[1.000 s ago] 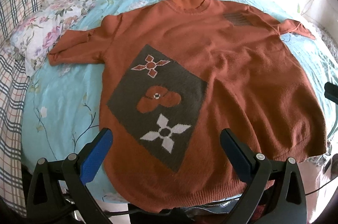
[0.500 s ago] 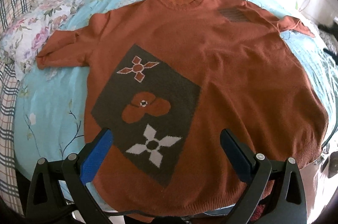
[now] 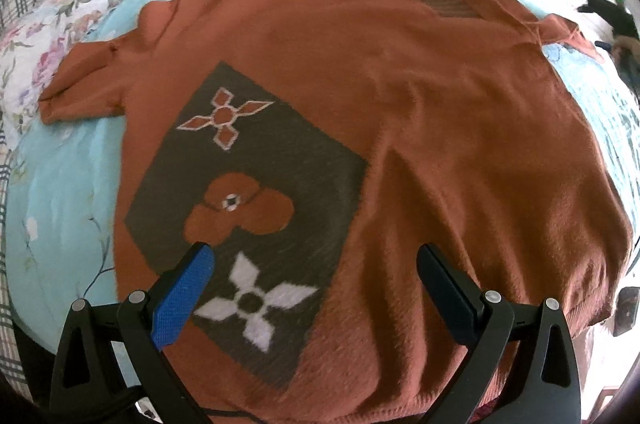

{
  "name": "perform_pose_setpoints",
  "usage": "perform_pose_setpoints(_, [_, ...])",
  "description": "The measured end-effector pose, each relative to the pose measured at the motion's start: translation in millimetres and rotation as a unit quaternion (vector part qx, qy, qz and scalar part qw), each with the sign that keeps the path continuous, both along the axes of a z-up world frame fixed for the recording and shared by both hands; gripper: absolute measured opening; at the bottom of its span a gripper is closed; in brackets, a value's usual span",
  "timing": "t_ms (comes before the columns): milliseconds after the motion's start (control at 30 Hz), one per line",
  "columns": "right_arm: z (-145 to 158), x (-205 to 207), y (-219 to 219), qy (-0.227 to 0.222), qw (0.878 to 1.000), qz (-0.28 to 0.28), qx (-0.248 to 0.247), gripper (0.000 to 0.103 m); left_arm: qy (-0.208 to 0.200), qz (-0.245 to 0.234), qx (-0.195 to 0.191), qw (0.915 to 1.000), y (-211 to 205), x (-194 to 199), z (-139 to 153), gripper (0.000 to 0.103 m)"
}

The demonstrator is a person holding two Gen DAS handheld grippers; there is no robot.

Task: Fold small clothes
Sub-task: 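Grasp the sweater sleeve cuff with the right tool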

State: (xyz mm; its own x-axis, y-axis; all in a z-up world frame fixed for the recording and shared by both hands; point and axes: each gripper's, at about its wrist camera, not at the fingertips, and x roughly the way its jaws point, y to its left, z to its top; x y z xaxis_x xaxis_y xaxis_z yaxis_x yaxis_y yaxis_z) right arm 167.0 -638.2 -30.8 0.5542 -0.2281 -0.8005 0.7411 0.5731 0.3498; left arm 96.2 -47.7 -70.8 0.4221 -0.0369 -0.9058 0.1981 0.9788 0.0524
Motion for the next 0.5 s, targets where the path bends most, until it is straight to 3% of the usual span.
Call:
perform_pose_setpoints(33, [-8,5,-7,0.012,1.0,-0.002,0.005,0.074,0.002,-0.001,0.001,1.0,-1,2,-2,0.102])
perform_pose_setpoints(100, [-18,9,-16,0.026,1.0,-0.012,0.011,0.053,0.011,-0.002,0.0,0.9999,-3,6,-5,0.102])
perform_pose_setpoints(133, [-18,8,-17,0.021,1.0,-0.01,0.006,0.048,0.012,-0.003,-0.001,0.9999,-4,8,-7,0.102])
perform_pose_setpoints(167, [-16,6,-16,0.011,1.0,-0.005,0.002,0.035,0.013,-0.003,-0.003,0.9999,-5,9,-8,0.102])
perform_pose_setpoints(200, [-14,4,-14,-0.003,1.0,0.002,0.006,0.013,0.014,-0.003,-0.004,0.9999,-6,10,-9,0.102])
perform_pose_setpoints(367, [8,-3,23,-0.075,0.995,0.059,0.009,0.007,0.015,-0.004,-0.009,0.9998,-8,15,-10,0.102])
perform_pose_setpoints(500, [31,6,80,-0.128,0.983,0.126,0.023,0.006,0.015,-0.003,-0.02,0.9997,-6,14,-9,0.101])
